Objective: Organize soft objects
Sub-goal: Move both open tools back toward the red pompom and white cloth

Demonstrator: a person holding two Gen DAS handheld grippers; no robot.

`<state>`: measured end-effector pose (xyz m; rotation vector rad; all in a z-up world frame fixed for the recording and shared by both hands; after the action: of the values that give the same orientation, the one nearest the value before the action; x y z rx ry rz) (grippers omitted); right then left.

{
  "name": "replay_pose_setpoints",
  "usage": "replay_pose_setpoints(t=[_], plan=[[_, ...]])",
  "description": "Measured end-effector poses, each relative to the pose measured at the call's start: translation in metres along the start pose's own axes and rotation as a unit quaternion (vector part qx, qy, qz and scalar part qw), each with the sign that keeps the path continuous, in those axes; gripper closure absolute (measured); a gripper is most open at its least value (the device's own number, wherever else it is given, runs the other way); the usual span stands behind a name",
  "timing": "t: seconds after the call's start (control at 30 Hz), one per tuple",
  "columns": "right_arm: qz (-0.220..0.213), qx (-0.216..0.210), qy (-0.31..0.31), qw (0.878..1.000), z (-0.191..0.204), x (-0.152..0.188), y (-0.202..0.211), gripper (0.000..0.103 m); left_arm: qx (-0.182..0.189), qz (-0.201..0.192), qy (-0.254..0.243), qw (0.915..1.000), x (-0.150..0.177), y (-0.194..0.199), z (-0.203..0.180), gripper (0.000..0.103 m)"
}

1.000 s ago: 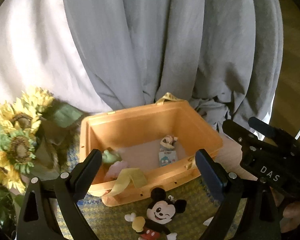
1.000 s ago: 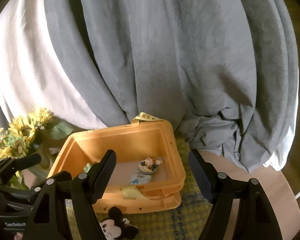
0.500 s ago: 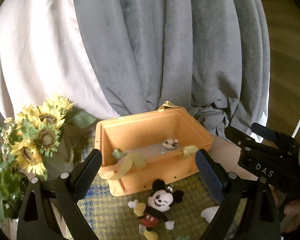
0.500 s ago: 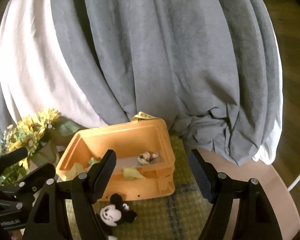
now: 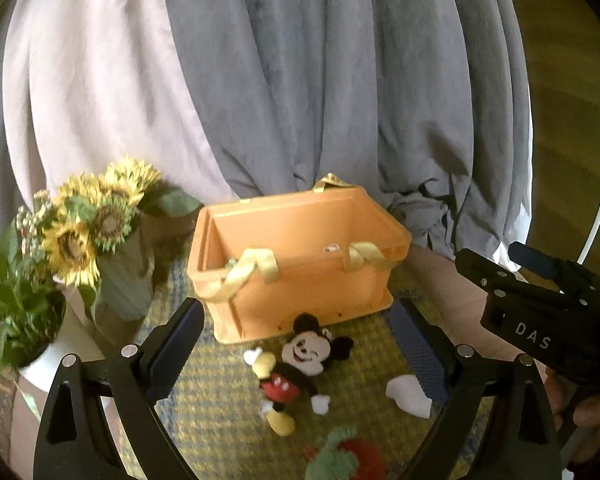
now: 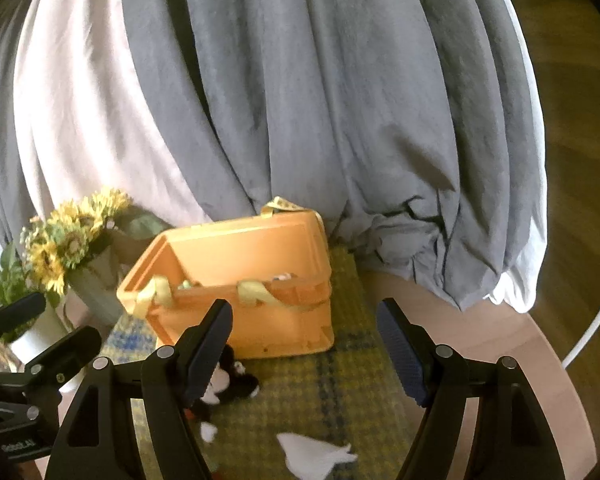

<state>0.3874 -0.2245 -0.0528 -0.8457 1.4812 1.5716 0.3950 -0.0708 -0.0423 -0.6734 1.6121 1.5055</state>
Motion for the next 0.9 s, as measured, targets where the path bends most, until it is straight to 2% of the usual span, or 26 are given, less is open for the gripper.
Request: replay_pose_setpoints(t=[0.27, 0.47, 0.9], plan=[[0.025, -0.010, 0.010, 1.000, -0.007, 0.029, -0.001, 0.028, -0.006, 0.029, 0.000, 0.9996, 0.033, -0.003, -0.009, 0.008], [0.066, -0.016, 0.019, 0.997, -0.010, 0.059, -0.012, 0.028, -0.011, 0.063, -0.001, 0.9979, 0.060, -0.012, -0.013, 0.008], [0.130, -0.024, 0.047, 0.990, -0.011, 0.106, -0.038, 0.028, -0.015, 0.156, 0.024, 0.9874, 0.125, -0.035, -0.018, 0.008]])
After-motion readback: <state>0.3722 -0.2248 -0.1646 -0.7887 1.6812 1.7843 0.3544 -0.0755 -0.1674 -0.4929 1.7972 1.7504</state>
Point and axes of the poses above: each gripper's, at about its wrist camera, not at the fingertips, and y roughly against the way its jaws point, z to its left, x to its underside, the point moved 7 cm from there along -y, roughly the way its jaws point, and after that the axes turned 2 degrees about -x, right-handed, at the moved point
